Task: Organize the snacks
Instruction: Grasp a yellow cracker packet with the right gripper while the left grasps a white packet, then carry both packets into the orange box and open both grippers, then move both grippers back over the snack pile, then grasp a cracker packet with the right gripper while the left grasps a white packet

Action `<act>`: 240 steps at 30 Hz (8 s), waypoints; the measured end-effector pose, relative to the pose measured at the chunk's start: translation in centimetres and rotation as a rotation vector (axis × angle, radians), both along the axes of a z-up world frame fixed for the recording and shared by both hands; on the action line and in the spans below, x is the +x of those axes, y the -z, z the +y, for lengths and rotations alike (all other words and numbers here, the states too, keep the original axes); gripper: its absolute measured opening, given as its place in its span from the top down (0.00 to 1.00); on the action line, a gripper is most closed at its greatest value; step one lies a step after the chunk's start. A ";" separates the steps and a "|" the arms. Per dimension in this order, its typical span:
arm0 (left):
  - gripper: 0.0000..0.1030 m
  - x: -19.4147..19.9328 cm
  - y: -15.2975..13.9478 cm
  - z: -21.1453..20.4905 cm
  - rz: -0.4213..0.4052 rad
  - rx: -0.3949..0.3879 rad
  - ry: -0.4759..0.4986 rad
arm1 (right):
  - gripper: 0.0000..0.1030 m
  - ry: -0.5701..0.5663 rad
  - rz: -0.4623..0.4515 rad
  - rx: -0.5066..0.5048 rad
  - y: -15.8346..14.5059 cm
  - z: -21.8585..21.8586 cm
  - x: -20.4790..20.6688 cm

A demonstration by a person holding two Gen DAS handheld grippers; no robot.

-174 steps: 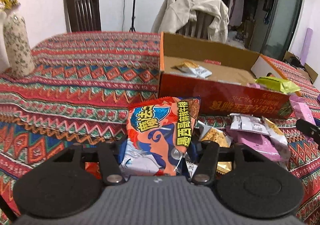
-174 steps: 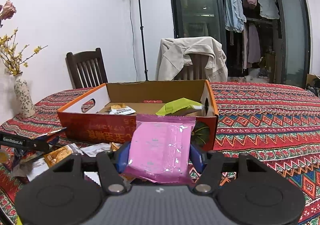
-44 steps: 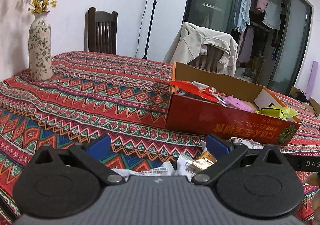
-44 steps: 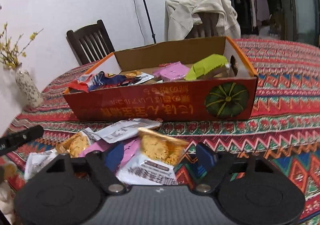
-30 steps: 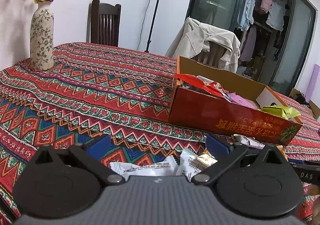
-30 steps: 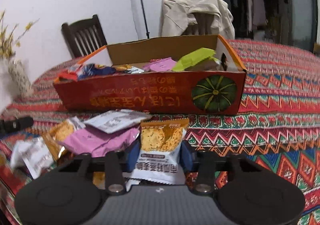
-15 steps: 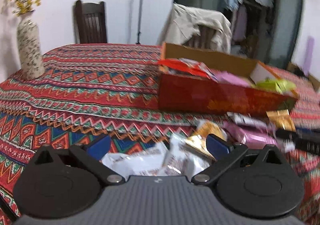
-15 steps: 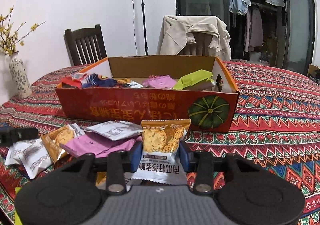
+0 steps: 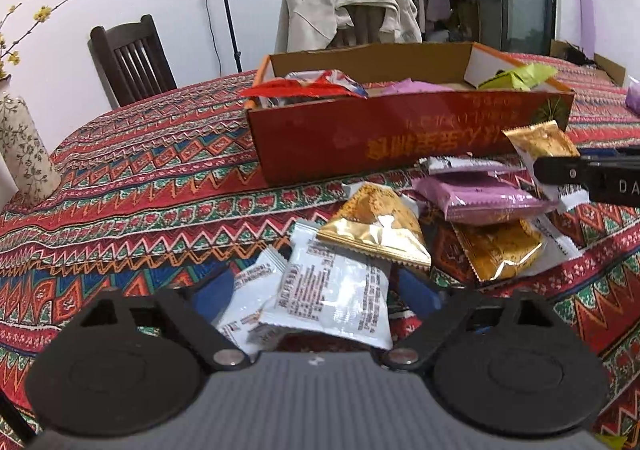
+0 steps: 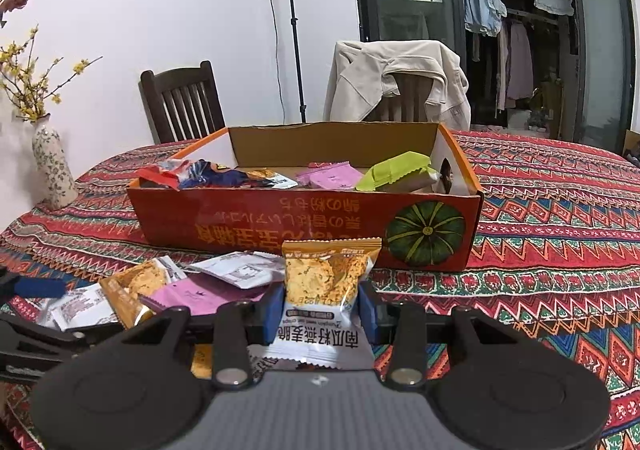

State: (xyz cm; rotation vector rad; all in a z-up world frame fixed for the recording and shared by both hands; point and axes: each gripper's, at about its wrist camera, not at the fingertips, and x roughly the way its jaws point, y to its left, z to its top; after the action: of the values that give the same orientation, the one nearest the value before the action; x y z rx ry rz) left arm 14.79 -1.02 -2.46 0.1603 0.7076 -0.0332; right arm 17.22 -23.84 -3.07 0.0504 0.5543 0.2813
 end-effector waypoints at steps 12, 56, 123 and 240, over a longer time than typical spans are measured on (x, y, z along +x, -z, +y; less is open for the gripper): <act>0.42 -0.2 0.1 -0.2 -0.026 -0.002 0.004 | 0.62 -0.013 -0.002 -0.005 0.1 0.3 -0.1; 0.50 -4.4 -5.2 0.8 -0.251 -0.098 -0.058 | 0.62 -0.042 -0.115 0.017 -2.0 0.1 -2.7; 0.00 11.0 -8.3 -1.9 -0.408 -0.242 -0.155 | 0.00 0.142 -0.149 0.079 -4.9 -2.0 11.3; 0.00 -0.7 -1.9 7.4 -0.115 -0.297 -0.238 | 0.50 -0.014 -0.003 -0.032 0.8 0.7 -2.2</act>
State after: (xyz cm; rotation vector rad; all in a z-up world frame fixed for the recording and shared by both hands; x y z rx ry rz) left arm 14.13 6.41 -0.52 -0.2053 0.5960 0.0977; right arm 15.07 -23.18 -3.83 0.0154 0.5565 0.2858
